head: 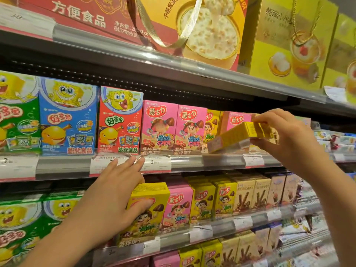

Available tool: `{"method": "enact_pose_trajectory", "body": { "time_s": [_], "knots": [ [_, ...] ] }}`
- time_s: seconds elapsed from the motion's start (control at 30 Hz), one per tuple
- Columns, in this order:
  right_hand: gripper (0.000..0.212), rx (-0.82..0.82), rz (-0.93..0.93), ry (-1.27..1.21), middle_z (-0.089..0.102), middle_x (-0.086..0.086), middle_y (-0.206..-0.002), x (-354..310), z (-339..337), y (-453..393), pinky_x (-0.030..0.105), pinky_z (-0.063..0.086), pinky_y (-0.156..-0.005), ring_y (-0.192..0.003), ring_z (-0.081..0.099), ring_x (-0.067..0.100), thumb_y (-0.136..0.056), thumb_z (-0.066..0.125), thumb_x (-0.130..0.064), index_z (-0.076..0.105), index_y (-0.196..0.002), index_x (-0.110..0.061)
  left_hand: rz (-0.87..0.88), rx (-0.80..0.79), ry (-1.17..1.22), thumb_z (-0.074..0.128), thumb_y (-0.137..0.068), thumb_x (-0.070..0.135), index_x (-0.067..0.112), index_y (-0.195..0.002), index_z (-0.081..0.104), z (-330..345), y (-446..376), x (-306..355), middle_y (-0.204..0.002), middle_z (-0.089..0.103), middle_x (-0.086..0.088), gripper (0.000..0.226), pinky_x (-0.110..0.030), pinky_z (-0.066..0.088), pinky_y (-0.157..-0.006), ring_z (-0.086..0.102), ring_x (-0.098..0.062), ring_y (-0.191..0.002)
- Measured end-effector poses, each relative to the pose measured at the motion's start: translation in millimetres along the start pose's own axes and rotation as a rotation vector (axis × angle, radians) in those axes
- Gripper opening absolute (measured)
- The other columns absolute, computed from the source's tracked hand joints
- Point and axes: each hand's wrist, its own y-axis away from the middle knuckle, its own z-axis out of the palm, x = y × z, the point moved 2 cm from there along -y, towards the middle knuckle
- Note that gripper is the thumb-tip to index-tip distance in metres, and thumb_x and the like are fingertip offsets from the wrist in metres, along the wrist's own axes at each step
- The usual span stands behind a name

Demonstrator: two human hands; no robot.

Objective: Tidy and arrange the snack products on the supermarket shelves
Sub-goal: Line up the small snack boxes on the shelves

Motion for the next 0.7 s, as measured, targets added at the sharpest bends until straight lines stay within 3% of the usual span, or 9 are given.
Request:
{"method": "enact_pose_trajectory", "body": {
  "time_s": [0.2, 0.37, 0.47, 0.6, 0.7],
  "knots": [
    [0.053, -0.014, 0.017, -0.065, 0.07, 0.01, -0.107, 0.3, -8.9, 33.7, 0.035, 0.05, -0.079, -0.089, 0.063, 0.022, -0.071, 0.085, -0.006, 0.064, -0.119, -0.007, 0.017, 0.052, -0.054, 0.036, -0.09, 0.078, 0.036, -0.106, 0.06, 5.8, 0.1, -0.9, -0.156, 0.042, 0.006, 0.051, -0.038, 0.012, -0.12, 0.034, -0.015, -0.147],
    [0.048, 0.051, 0.048, -0.041, 0.07, 0.013, -0.108, 7.6, -9.8, 20.8, 0.036, 0.05, -0.074, -0.089, 0.063, 0.026, -0.077, 0.082, -0.008, 0.064, -0.121, -0.004, 0.014, 0.069, -0.081, 0.034, -0.091, 0.077, 0.036, -0.101, 0.061, 4.8, -1.6, 3.5, -0.151, 0.05, 0.002, 0.05, -0.038, 0.015, -0.117, 0.043, -0.019, -0.142],
    [0.044, 0.063, 0.058, -0.032, 0.069, 0.012, -0.109, 7.8, -6.9, 3.1, 0.046, 0.055, -0.074, -0.094, 0.063, 0.03, -0.081, 0.079, -0.014, 0.063, -0.122, -0.007, 0.008, 0.057, -0.078, 0.034, -0.091, 0.077, 0.038, -0.101, 0.06, 3.6, -1.5, 4.1, -0.152, 0.049, 0.003, 0.048, -0.038, 0.014, -0.118, 0.043, -0.018, -0.142],
    [0.043, 0.015, 0.037, 0.041, 0.068, 0.006, -0.114, -0.8, 5.4, -16.1, 0.035, 0.048, -0.076, -0.103, 0.061, 0.028, -0.082, 0.077, -0.022, 0.063, -0.122, -0.015, -0.013, 0.021, -0.021, 0.028, -0.088, 0.082, 0.042, -0.103, 0.055, 3.0, 1.2, 1.1, -0.158, 0.038, 0.01, 0.051, -0.036, 0.009, -0.121, 0.029, -0.011, -0.149],
    [0.046, -0.027, 0.04, 0.092, 0.067, 0.005, -0.118, -8.3, 14.5, -24.8, 0.04, 0.052, -0.078, -0.108, 0.06, 0.028, -0.082, 0.079, -0.023, 0.061, -0.124, -0.018, -0.014, 0.022, -0.023, 0.027, -0.089, 0.083, 0.04, -0.106, 0.055, 3.4, 3.6, 1.1, -0.16, 0.035, 0.011, 0.054, -0.036, 0.007, -0.122, 0.025, -0.01, -0.15]
  ]
}}
